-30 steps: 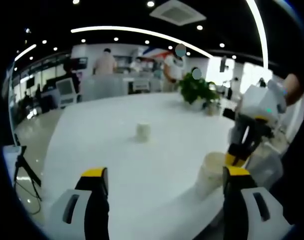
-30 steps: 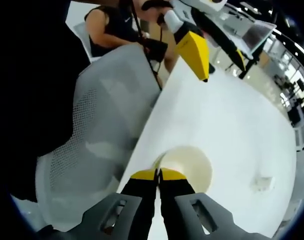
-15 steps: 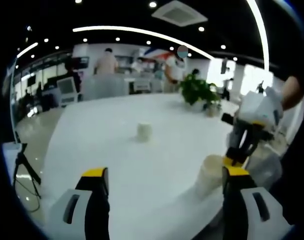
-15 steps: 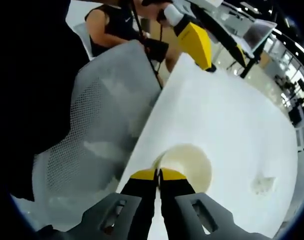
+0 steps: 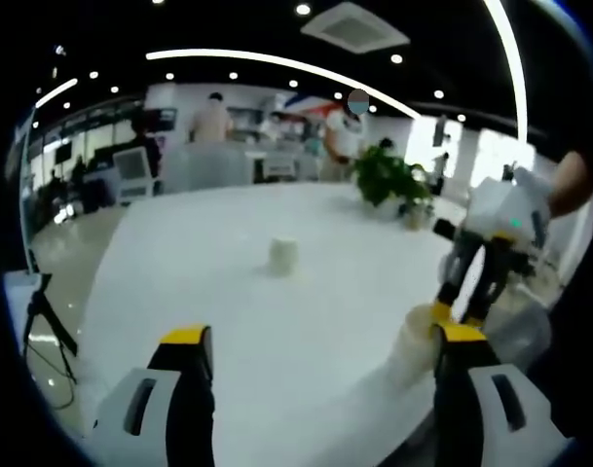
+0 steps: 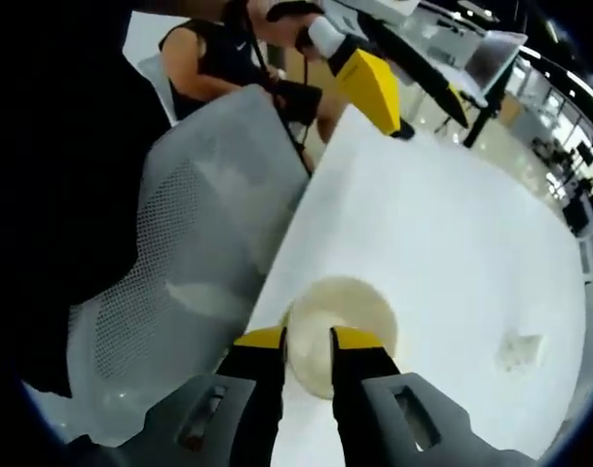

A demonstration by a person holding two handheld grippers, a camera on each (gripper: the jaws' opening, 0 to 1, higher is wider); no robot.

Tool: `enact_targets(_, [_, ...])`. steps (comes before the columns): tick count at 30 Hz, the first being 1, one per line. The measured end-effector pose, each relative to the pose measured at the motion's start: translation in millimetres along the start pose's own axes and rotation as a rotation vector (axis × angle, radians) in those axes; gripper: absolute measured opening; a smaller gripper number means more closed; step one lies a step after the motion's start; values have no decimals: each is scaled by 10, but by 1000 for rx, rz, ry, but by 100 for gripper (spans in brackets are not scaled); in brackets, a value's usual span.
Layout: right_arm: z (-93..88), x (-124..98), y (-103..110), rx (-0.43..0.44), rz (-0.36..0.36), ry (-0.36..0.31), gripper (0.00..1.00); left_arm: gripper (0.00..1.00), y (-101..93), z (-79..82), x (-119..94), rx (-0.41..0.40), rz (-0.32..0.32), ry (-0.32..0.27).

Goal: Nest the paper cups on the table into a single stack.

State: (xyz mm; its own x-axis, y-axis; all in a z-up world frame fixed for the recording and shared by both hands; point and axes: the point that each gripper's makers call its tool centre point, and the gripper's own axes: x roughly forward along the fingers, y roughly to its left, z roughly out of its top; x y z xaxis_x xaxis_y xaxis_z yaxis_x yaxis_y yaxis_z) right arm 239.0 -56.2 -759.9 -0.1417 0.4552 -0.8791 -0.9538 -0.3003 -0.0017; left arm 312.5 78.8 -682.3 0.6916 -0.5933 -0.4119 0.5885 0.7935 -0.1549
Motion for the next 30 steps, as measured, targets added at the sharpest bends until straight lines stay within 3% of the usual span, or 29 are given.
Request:
enact_targets(8, [5, -44, 14, 49, 1, -25, 20, 92, 6, -18, 33, -8, -3, 1])
enact_targets(12, [-28, 28, 80, 28, 19, 2, 21, 91, -14, -22, 45, -6, -7, 5])
enact_targets(22, [7, -12, 103, 32, 21, -3, 25, 91, 10, -53, 16, -5, 0, 11])
enact_targets(30, [-131, 56, 97, 31, 19, 41, 25, 91, 2, -48, 21, -9, -1, 9])
